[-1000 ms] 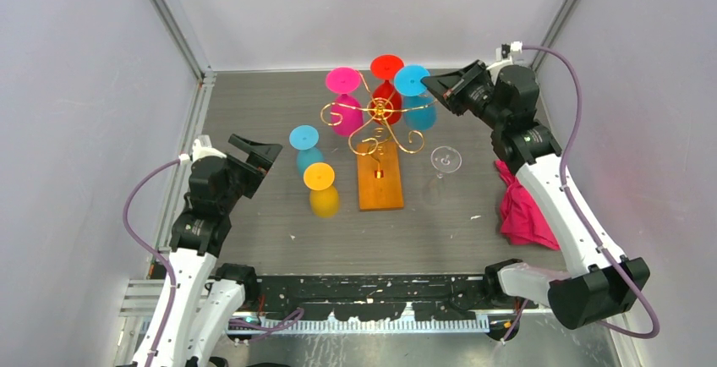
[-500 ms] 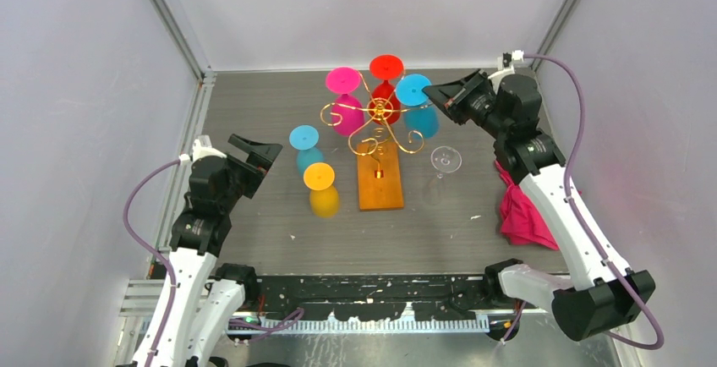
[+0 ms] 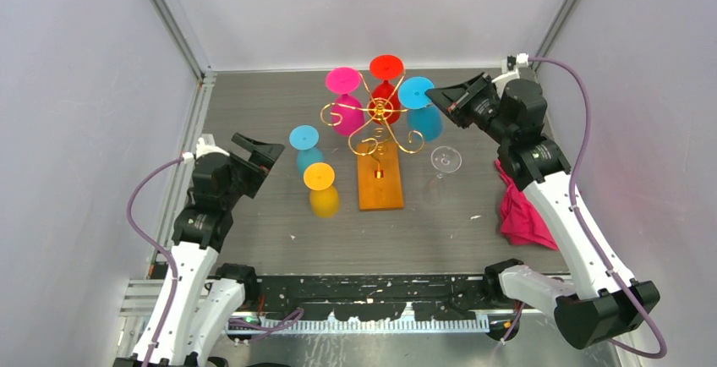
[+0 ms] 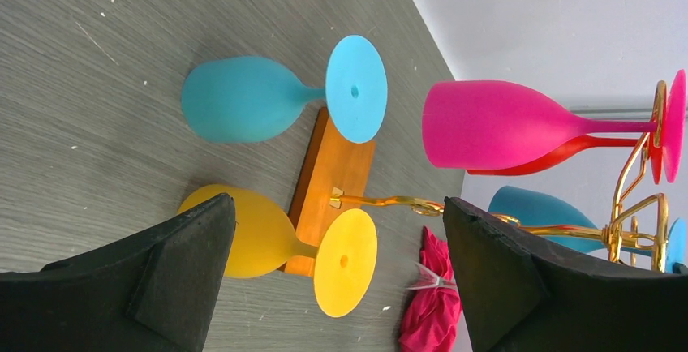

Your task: Place the wine glass upside down on the wine glass rack

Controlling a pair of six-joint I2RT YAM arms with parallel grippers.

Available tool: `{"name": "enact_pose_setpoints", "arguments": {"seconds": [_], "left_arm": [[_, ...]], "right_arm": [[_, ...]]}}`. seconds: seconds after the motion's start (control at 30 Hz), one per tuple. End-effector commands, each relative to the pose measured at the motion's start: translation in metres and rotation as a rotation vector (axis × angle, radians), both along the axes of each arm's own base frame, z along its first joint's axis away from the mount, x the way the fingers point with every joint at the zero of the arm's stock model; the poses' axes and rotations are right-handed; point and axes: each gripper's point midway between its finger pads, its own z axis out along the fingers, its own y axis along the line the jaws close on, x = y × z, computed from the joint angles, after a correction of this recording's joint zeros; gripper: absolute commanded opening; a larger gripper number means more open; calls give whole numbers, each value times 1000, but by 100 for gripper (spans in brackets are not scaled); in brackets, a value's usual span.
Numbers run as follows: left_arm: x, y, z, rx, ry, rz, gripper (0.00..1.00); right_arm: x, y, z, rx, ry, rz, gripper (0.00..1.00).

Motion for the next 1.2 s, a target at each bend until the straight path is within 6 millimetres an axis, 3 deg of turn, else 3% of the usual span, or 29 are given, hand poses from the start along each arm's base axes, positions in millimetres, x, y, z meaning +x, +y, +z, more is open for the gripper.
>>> {"name": "enact_pose_setpoints", "arguments": {"seconds": [0.0,1.17], "left_arm": [[5,-2,12,-9,-45,-8,99],[24,-3,10,18,-29,-16,98]], "right_arm": [[-5,-4,10,-4,-48,-16,1],[0,-29,24,52,-75,-105,1]]}}
